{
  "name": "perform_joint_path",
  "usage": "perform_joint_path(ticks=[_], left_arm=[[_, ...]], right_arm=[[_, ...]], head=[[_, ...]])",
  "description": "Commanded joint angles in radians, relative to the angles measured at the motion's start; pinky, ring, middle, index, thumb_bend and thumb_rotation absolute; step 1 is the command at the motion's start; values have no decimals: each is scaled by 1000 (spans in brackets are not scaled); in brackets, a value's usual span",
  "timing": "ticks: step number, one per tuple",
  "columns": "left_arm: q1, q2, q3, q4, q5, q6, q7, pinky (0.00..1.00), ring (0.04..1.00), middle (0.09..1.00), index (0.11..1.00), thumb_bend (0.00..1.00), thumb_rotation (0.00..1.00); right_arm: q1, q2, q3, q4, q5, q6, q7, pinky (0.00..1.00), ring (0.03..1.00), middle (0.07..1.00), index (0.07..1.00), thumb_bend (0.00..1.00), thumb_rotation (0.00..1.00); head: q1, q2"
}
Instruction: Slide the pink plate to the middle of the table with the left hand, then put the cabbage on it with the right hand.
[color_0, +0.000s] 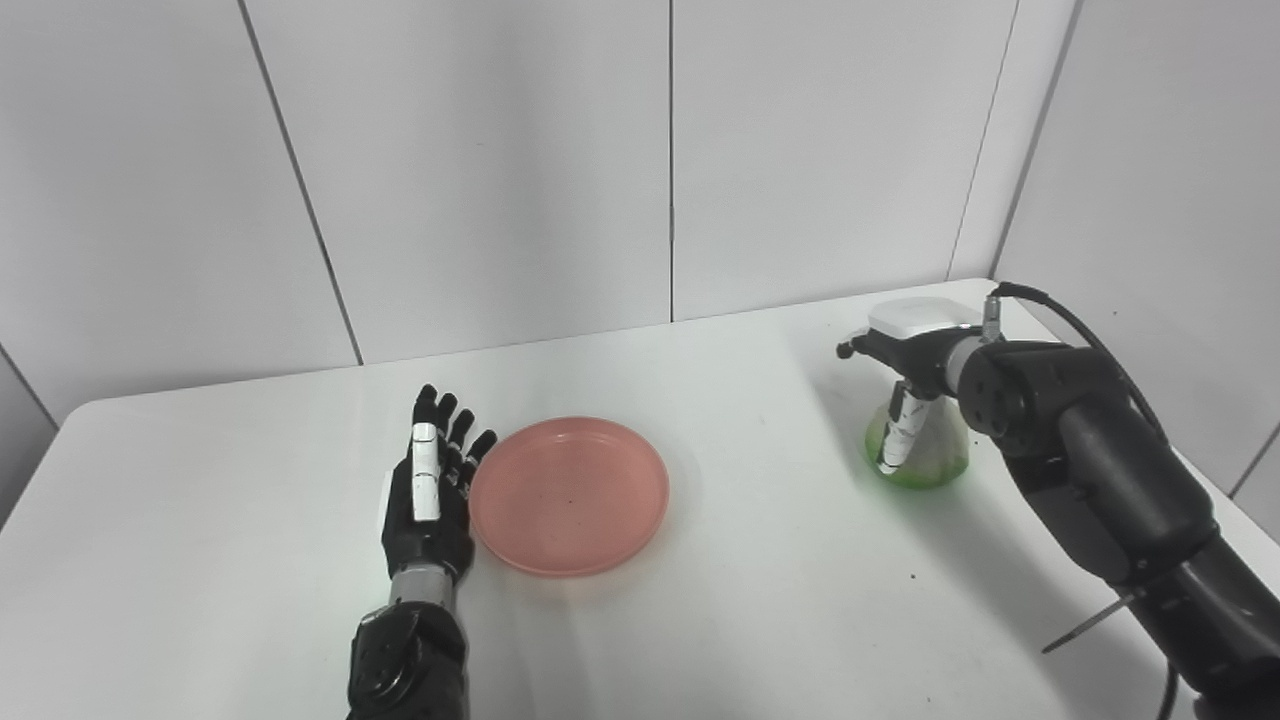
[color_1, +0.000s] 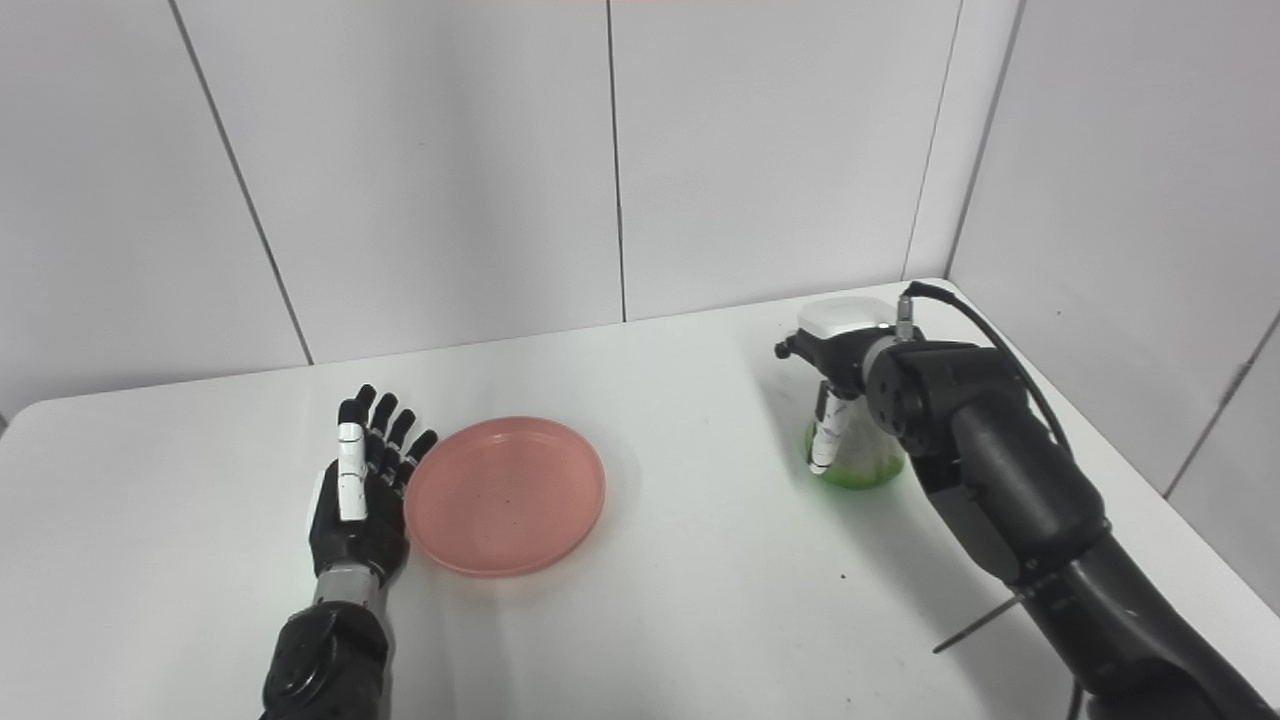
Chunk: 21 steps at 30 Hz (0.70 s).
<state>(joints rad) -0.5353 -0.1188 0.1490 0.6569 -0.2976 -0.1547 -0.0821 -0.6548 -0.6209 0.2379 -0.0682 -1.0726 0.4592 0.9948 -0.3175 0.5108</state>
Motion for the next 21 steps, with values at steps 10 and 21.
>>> perform_joint_path(ticks=[10,21], left_arm=[[62,16,18,39,-10,95,7,878,973,1000,1000,873,775],[66,12,30,38,-10,98,6,879,973,1000,1000,882,758]], right_arm=[[-19,-68,-5,87,61,-33,-100,692,911,963,885,1000,90],[-23,-90,22,138,89,-19,-120,695,904,955,882,1000,90]], head=[[-7,5],[-6,12]])
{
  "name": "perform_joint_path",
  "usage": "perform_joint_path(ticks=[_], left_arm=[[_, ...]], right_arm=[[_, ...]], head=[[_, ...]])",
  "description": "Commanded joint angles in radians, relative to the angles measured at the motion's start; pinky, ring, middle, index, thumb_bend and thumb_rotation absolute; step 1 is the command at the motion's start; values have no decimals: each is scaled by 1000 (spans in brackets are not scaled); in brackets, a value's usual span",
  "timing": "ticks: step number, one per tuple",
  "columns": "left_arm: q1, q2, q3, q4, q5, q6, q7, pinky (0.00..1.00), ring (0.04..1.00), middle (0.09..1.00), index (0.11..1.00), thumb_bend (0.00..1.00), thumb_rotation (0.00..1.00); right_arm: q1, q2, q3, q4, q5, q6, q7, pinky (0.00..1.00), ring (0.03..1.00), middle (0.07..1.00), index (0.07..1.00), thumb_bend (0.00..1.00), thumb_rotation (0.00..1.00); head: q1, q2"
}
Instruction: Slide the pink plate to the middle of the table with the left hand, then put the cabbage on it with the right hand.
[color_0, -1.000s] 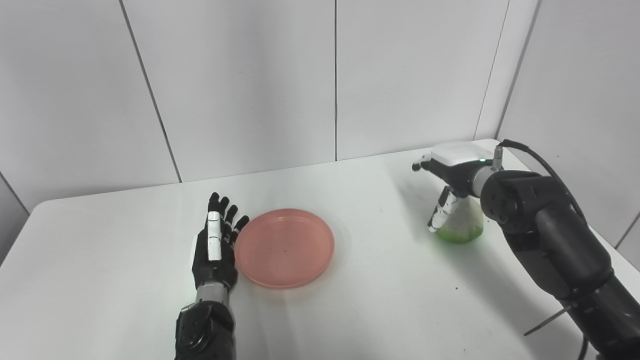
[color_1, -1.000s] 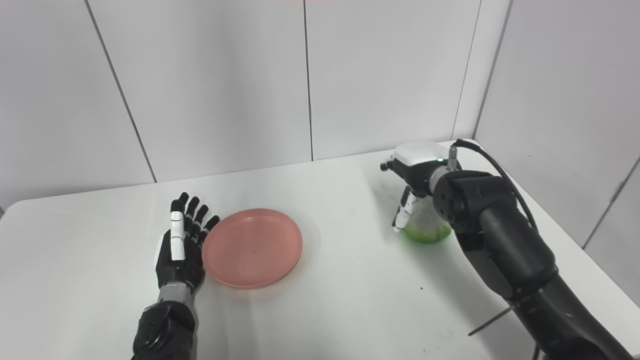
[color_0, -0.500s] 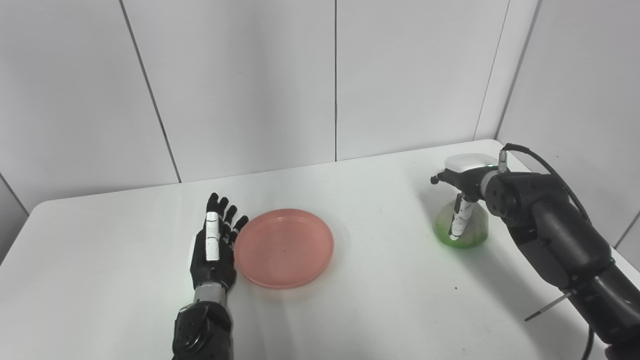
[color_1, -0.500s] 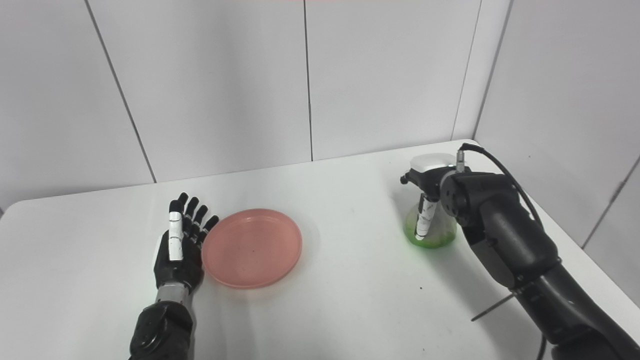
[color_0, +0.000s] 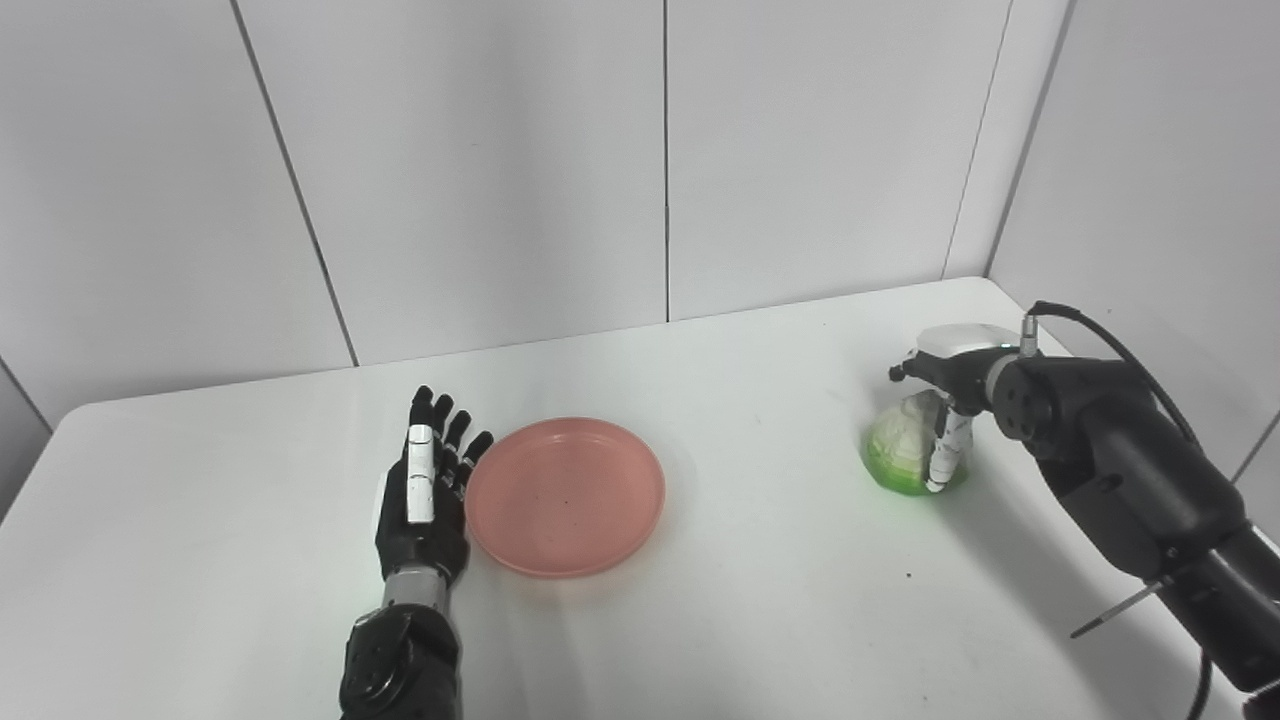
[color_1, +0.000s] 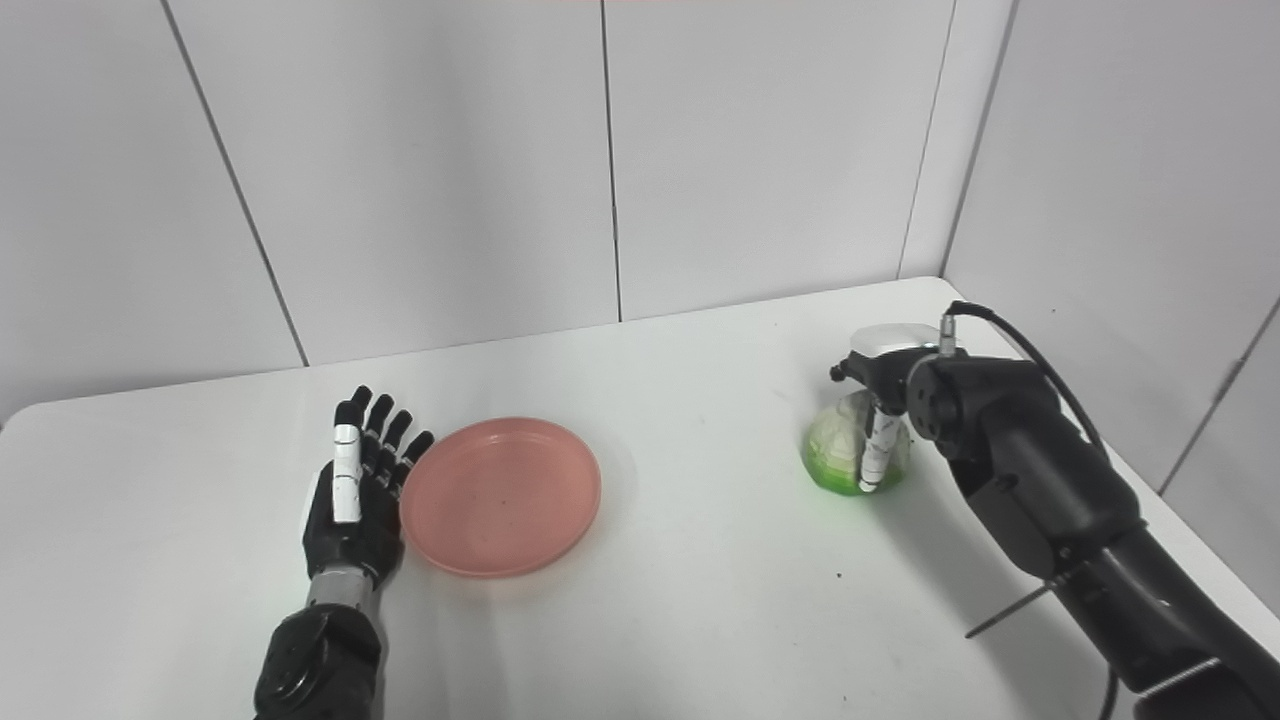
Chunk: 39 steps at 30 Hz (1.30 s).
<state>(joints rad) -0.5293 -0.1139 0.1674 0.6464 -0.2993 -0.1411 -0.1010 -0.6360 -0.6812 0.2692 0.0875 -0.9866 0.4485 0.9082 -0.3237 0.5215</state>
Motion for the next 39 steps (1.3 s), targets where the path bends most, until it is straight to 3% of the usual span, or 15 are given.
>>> perform_joint_path(ticks=[1,6,12,19,28,35,39], left_arm=[[60,7,12,47,-10,87,24,883,976,1000,1000,880,758],[64,8,8,39,-4,90,22,887,978,1000,1000,875,770],[62,16,7,48,-1,88,19,877,980,1000,1000,864,773],[57,17,12,56,-4,83,16,870,977,1000,1000,887,761],[56,18,14,52,-4,82,10,881,973,1000,1000,884,764],[55,14,19,49,-8,88,13,871,964,1000,1000,880,756],[58,15,15,41,-3,91,12,865,963,1000,1000,857,778]], right_arm=[[-37,-28,-11,-15,11,-14,-43,688,890,944,881,1000,92],[-8,-22,-20,0,70,-28,-106,682,868,915,874,1000,117],[18,-21,-13,11,120,-35,-142,725,908,938,883,1000,132],[71,-10,-59,10,270,-147,-263,750,913,921,881,970,117],[37,-48,46,13,221,-91,-181,772,902,922,857,988,144],[7,-54,105,23,159,-13,-86,664,854,967,774,1000,205],[7,-62,125,29,143,-32,-81,703,828,880,713,978,209]], head=[[0,2],[3,3],[9,7],[15,7],[17,7],[20,12],[21,18]])
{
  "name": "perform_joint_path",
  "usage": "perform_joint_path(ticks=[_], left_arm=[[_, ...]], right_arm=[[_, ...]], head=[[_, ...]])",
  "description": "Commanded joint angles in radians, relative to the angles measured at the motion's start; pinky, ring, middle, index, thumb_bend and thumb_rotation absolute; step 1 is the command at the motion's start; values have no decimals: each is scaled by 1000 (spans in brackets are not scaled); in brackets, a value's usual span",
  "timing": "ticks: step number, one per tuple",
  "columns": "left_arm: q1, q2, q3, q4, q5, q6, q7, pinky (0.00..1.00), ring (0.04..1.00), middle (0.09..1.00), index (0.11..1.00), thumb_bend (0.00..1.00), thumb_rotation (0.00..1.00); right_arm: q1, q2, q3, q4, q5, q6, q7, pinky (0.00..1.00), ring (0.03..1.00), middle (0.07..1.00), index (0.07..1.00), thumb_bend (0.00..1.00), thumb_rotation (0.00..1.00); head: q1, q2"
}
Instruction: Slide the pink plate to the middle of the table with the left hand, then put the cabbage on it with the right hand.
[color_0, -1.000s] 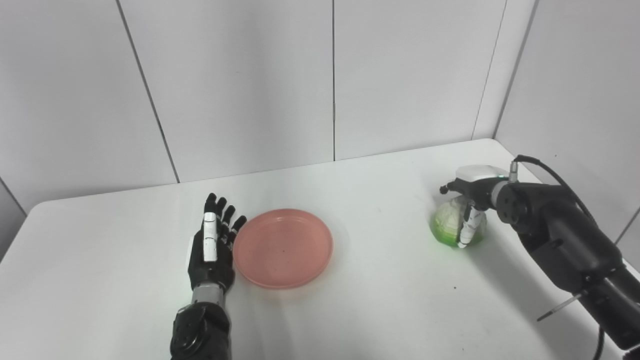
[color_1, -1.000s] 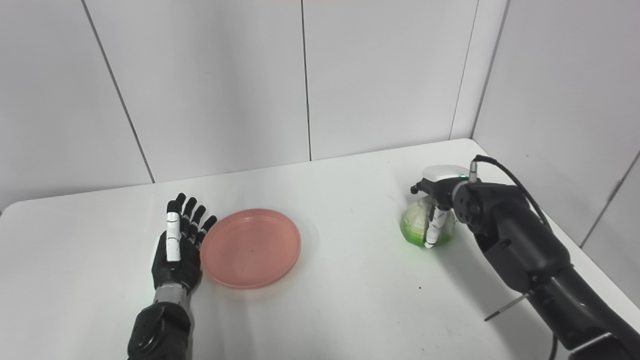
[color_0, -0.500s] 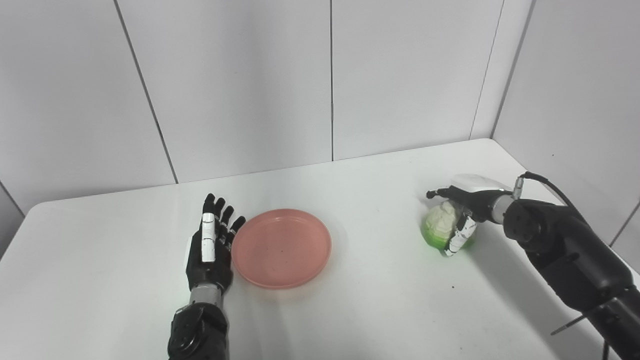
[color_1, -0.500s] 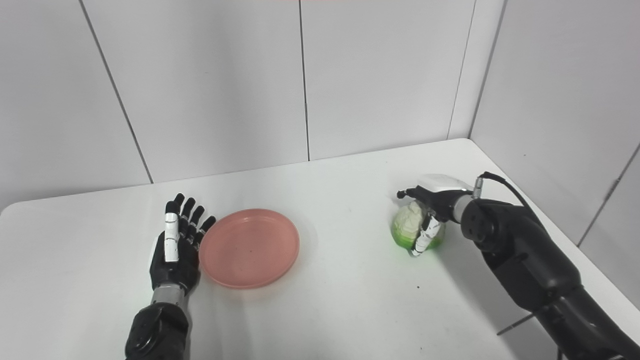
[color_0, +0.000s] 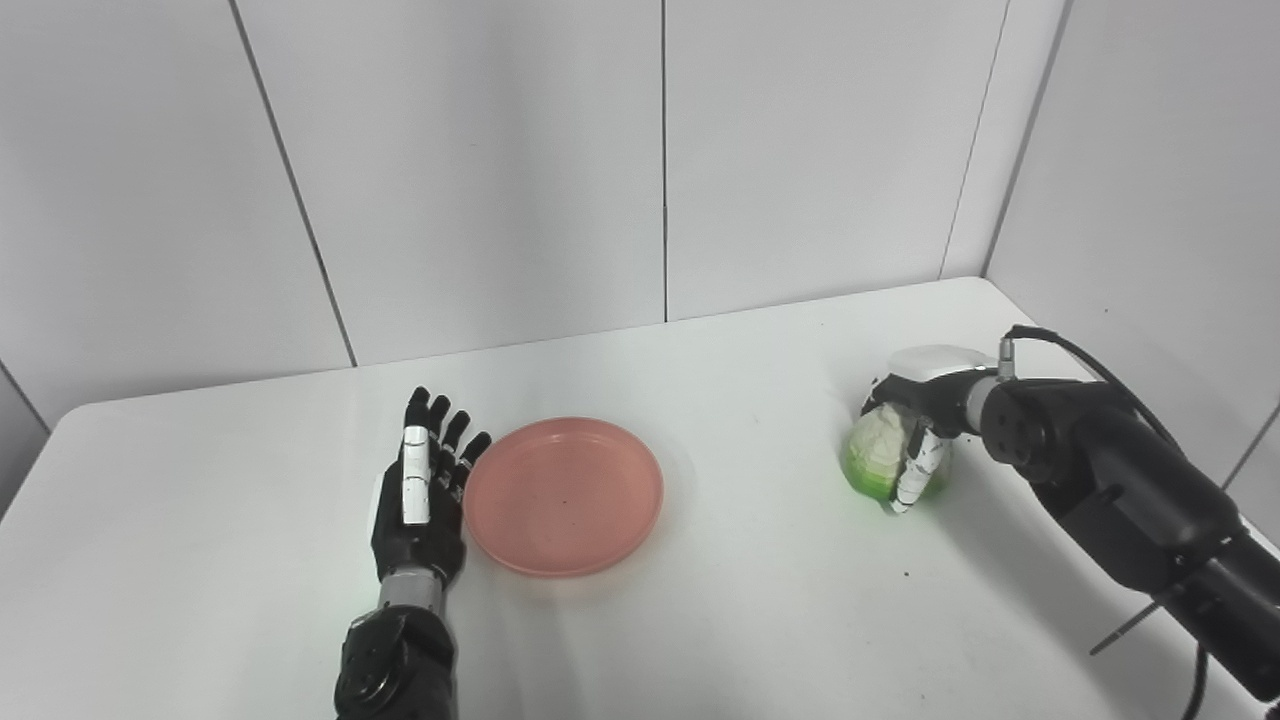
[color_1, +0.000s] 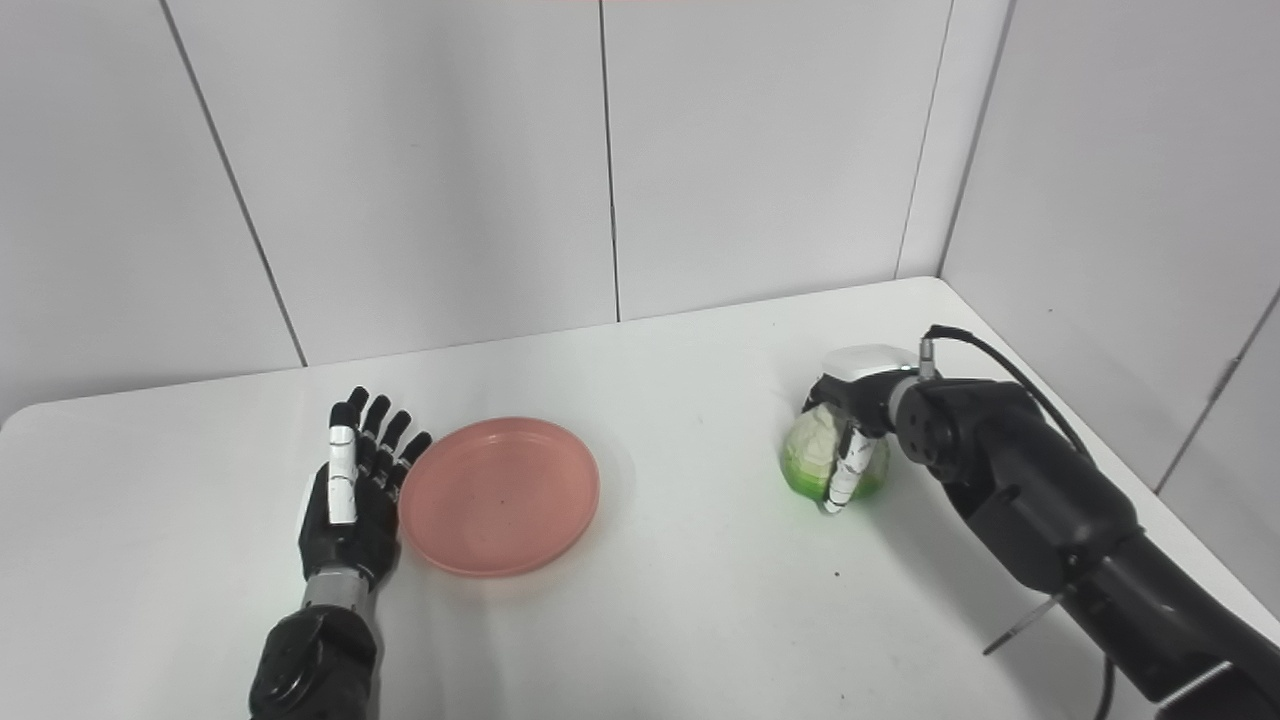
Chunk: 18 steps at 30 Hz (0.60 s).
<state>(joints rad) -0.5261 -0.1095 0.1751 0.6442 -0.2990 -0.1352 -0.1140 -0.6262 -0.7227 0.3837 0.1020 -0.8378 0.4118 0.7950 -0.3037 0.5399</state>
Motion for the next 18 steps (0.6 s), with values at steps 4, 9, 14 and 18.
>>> perform_joint_path(ticks=[4,9,14,18], left_arm=[[58,7,11,39,-7,87,29,874,965,1000,1000,871,764],[58,3,16,44,-14,84,28,875,961,1000,1000,866,758],[61,0,13,41,-11,84,34,857,949,1000,1000,864,757],[58,-1,18,50,-15,75,33,861,945,1000,1000,866,749]], right_arm=[[13,-24,-4,15,18,-30,-9,618,664,698,657,845,119],[32,-16,-49,17,90,-89,-81,451,527,510,501,542,11],[43,-16,-77,16,148,-137,-128,420,498,498,484,526,0],[33,-24,-81,-1,167,-142,-125,404,488,505,474,525,0]], head=[[2,2],[5,6],[9,9],[10,12]])
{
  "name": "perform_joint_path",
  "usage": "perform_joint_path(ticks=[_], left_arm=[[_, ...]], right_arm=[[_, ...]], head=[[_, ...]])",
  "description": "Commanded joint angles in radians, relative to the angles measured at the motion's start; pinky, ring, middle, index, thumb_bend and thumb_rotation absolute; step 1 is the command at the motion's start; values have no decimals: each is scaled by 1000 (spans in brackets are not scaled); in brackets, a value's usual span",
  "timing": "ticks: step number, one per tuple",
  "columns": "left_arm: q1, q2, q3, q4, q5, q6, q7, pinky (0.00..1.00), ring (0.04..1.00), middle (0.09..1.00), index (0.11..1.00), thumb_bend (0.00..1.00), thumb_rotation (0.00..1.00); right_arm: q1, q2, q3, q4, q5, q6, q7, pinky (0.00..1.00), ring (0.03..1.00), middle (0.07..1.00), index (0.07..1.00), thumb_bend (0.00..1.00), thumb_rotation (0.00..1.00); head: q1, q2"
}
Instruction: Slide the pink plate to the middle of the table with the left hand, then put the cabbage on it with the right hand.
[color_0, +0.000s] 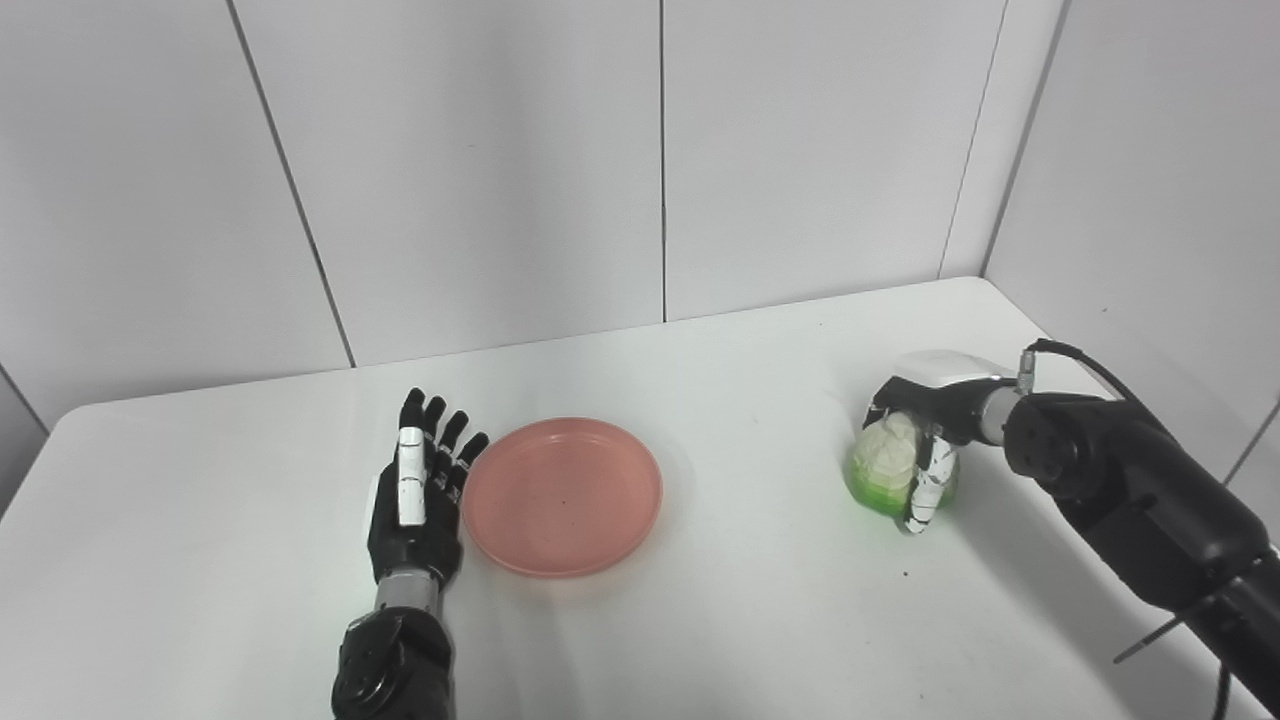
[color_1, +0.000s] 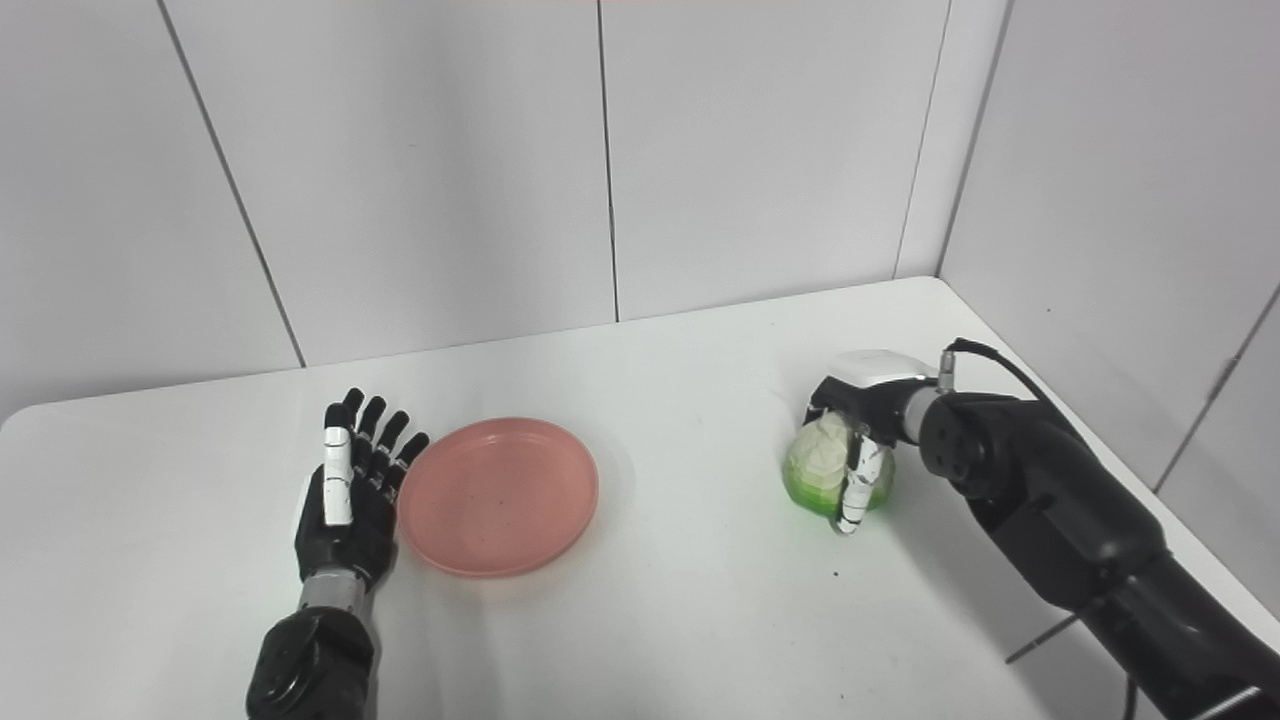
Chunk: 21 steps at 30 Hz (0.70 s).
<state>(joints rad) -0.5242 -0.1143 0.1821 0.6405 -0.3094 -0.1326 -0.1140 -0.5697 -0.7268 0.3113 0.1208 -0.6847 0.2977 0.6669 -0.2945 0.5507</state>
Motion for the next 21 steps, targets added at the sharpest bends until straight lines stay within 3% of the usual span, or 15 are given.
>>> perform_joint_path(ticks=[1,8,16,21], left_arm=[[56,4,11,56,-5,72,32,860,946,1000,1000,865,748],[54,-1,15,67,-16,70,32,864,947,1000,1000,897,735],[39,-19,21,100,-19,52,36,871,943,1000,1000,879,725],[36,-39,9,110,1,26,51,851,934,993,1000,863,747]], right_arm=[[-28,-22,-12,-25,23,-33,4,397,486,510,469,525,0],[-84,-41,-28,-88,78,-74,21,255,342,483,484,527,0],[-240,-5,18,-215,51,-80,101,337,423,499,487,523,0],[-297,57,70,-245,38,-100,116,280,396,477,523,517,0]], head=[[1,1],[11,4],[53,0],[115,-1]])
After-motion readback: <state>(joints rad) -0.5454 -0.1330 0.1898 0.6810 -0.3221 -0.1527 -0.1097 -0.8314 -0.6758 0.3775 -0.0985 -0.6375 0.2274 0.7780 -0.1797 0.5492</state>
